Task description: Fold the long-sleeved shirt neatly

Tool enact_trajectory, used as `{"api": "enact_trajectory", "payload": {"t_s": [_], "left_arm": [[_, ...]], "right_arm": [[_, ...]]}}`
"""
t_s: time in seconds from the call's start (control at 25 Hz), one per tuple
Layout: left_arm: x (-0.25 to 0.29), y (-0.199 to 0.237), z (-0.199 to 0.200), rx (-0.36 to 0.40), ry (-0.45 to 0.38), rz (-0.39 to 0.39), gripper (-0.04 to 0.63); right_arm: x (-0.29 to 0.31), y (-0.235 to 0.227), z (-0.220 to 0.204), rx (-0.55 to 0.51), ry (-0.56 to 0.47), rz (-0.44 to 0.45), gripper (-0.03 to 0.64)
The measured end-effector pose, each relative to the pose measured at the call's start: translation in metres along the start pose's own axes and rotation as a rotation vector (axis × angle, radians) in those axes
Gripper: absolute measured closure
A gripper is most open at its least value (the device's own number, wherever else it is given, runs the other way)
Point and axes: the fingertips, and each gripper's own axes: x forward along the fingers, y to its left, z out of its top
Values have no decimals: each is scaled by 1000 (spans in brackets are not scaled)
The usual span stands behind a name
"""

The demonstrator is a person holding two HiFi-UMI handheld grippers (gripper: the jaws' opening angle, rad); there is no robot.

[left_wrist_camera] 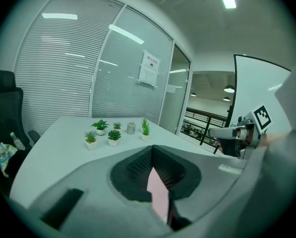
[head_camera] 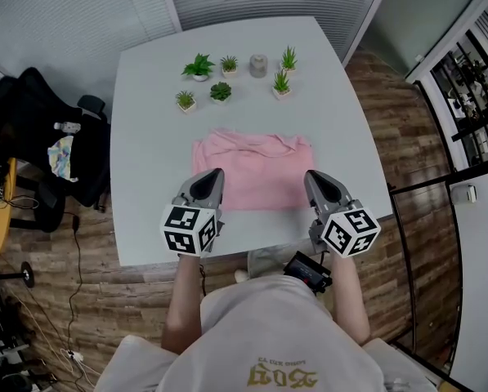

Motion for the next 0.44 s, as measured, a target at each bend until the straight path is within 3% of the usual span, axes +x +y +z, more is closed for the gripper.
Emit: {"api": "enact_trajectory", "payload": {"t_s": [0.44], "left_arm": [[7, -3, -4, -19, 10, -4, 588]], "right_arm": [[-5, -14, 1, 12, -4, -11, 606]]}}
